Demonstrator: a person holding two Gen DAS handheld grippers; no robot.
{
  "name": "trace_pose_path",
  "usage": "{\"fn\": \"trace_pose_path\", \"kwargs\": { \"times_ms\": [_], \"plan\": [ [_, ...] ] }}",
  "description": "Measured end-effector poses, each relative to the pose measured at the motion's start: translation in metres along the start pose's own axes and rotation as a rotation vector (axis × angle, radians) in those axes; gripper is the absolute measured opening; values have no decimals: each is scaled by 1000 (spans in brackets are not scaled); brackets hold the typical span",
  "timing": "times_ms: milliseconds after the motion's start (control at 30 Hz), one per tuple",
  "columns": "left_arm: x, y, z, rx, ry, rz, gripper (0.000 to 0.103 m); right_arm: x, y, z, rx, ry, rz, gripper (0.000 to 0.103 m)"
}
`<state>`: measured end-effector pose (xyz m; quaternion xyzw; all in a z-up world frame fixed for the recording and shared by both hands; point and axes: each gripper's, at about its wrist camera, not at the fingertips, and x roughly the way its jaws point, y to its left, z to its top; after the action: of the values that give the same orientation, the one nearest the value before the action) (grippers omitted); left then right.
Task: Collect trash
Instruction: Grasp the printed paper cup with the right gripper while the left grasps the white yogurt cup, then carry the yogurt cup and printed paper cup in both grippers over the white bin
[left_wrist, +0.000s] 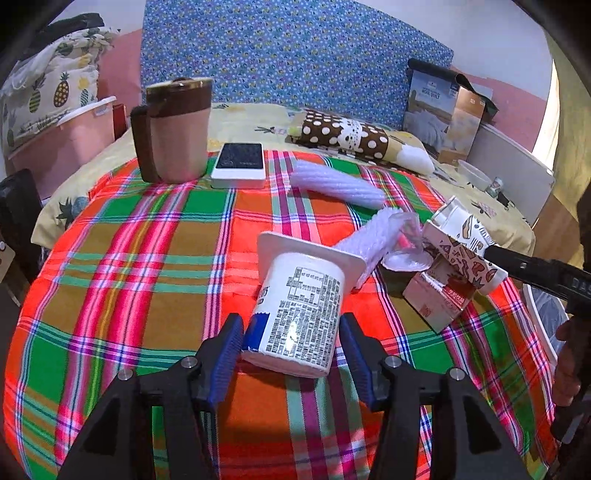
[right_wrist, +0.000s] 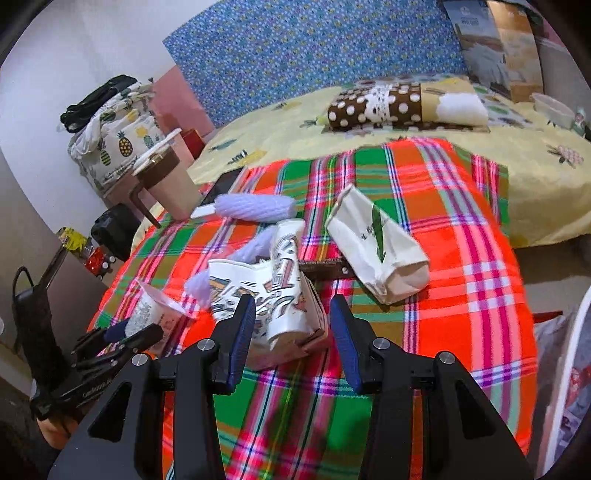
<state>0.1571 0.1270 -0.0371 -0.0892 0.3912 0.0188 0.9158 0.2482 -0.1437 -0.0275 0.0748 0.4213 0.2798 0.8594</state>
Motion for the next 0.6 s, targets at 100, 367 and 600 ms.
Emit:
{"fn": "trace_pose_path", "kwargs": {
  "times_ms": [100, 367, 600],
  "plan": [
    [4, -2, -2, 5, 16, -2, 53, 3, -1, -1, 9, 14, 10, 44],
    [1, -10, -6, 13, 20, 12, 50, -4, 2, -2, 2, -8, 12, 29],
    [-18, -22, -11, 14, -16, 7, 49, -16, 4, -8, -1, -24, 17, 29]
  ]
}}
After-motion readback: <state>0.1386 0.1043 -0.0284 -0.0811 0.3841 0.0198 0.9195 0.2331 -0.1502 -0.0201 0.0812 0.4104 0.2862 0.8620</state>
